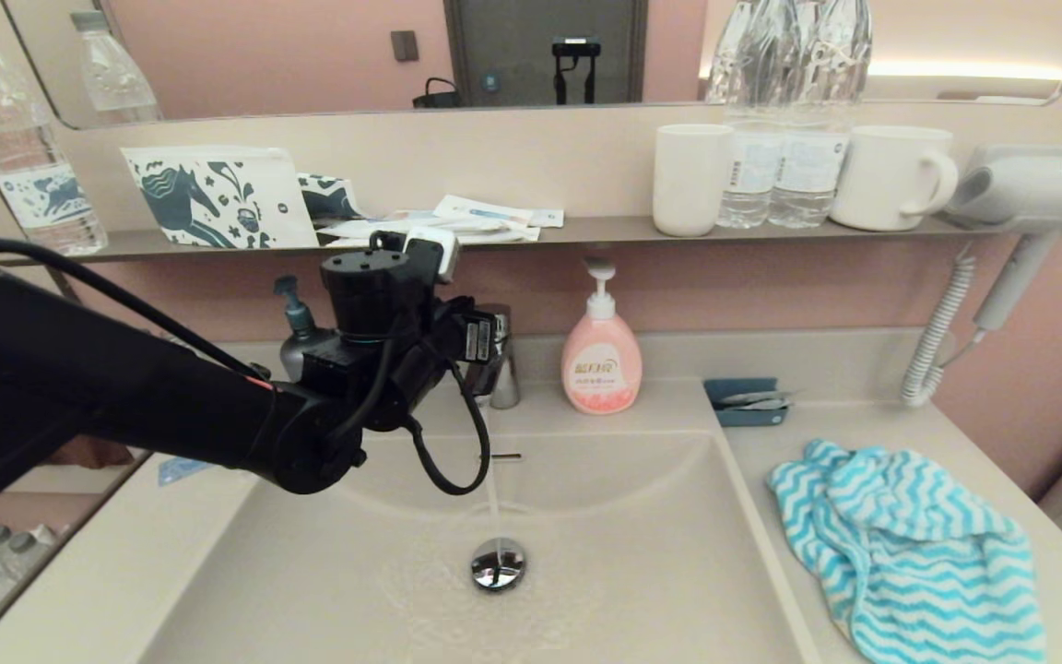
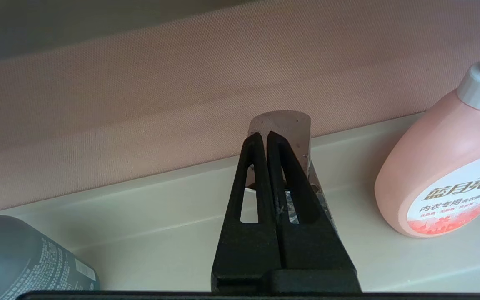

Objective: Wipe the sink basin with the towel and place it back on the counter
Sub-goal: Turn off the faucet

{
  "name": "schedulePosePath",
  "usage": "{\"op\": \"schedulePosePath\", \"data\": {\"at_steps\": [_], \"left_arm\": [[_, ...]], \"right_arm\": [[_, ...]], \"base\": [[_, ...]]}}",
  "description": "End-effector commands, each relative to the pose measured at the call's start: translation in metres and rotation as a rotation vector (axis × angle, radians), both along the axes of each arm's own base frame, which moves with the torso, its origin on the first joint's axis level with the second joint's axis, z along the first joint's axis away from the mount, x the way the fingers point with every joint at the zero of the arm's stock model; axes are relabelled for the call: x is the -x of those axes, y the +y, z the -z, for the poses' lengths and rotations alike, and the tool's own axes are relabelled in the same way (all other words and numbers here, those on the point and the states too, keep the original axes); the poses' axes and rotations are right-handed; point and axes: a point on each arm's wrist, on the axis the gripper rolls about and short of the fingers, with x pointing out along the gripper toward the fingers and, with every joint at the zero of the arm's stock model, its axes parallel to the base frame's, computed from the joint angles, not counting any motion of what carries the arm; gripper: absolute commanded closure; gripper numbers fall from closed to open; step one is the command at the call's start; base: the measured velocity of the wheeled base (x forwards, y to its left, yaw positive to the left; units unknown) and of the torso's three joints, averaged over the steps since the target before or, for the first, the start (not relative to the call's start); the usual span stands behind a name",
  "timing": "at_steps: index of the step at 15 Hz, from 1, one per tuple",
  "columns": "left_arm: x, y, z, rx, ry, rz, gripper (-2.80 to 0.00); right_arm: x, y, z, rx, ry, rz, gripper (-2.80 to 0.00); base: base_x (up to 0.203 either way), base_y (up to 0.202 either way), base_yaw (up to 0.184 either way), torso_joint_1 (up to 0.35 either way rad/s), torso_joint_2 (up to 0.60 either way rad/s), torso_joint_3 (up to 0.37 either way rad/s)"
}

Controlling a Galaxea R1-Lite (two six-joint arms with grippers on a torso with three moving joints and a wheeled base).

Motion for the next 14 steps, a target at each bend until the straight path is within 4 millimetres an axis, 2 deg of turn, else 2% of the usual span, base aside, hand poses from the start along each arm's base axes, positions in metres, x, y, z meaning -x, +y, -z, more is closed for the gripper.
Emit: {"op": "schedulePosePath", "data": {"at_steps": [1,8,9,11,13,14], "left_arm": [[-0.002,0.002,0.003,-0.004,0.005,-0.008,0.0],[0.007,0.007,0.019,-0.021,0.056,-0.01,0.0],[0.01,0.008,0.015,-0.016,0.043,-0.012,0.0],[0.024,0.016,-0.003,0.002,0.002,-0.013,0.0],[0.044,0.026,-0.018,0.009,-0.013,-0.015,0.0],[0.057,0.032,-0.018,0.003,0.0,-0.017,0.0]], "right_arm": [[0.0,0.0,0.0,0.001,0.001,-0.001,0.0],[0.0,0.0,0.0,0.001,0.001,-0.001,0.0],[0.0,0.0,0.0,0.001,0.001,-0.001,0.0],[0.0,0.0,0.0,0.001,0.001,-0.001,0.0],[0.0,0.0,0.0,0.001,0.001,-0.001,0.0],[0.0,0.0,0.0,0.001,0.001,-0.001,0.0]], "base": [[0.0,0.0,0.0,0.0,0.0,0.0],[0.0,0.0,0.0,0.0,0.0,0.0],[0.0,0.0,0.0,0.0,0.0,0.0],[0.0,0.0,0.0,0.0,0.0,0.0],[0.0,0.0,0.0,0.0,0.0,0.0],[0.0,0.0,0.0,0.0,0.0,0.0]]}}
